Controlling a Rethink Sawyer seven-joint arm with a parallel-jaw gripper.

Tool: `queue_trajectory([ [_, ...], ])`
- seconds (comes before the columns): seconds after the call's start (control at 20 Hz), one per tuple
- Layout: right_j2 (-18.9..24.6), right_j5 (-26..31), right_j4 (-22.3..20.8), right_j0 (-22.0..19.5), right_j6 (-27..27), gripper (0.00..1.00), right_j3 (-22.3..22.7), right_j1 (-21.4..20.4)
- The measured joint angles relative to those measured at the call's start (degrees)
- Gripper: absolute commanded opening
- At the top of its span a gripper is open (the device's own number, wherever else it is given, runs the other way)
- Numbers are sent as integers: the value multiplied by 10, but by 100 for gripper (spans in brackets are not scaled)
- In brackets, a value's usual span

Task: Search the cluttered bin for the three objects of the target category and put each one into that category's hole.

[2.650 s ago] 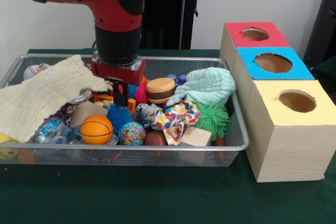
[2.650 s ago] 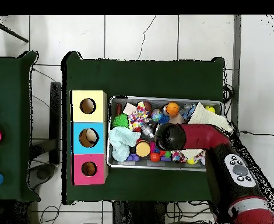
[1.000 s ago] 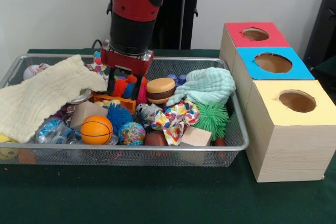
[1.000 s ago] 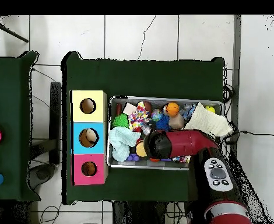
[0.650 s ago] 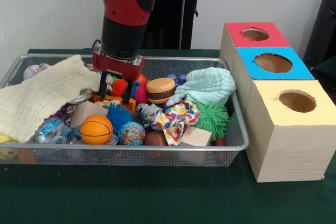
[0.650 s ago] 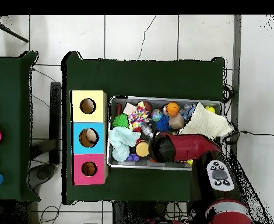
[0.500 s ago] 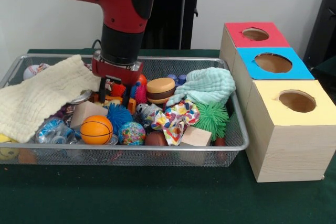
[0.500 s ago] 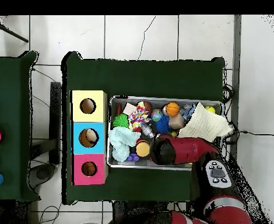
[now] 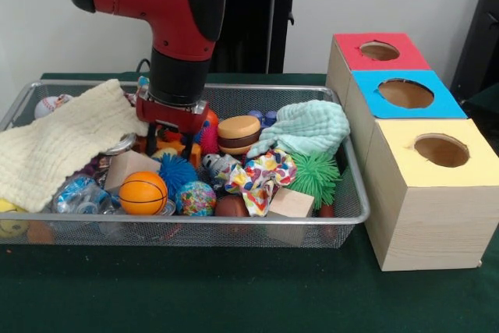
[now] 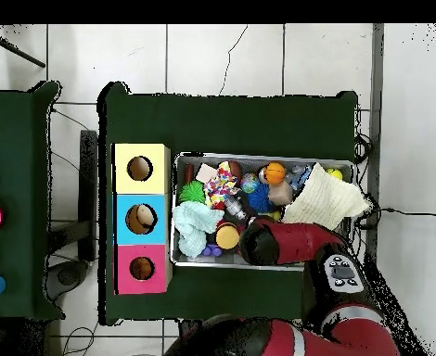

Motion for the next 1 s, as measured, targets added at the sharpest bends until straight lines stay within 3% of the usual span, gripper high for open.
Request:
queue_trajectory([
  [0.4,-24,0,1,20,0,100,-1,1],
  [1.0,-30,0,7,17,0,100,-11,14],
])
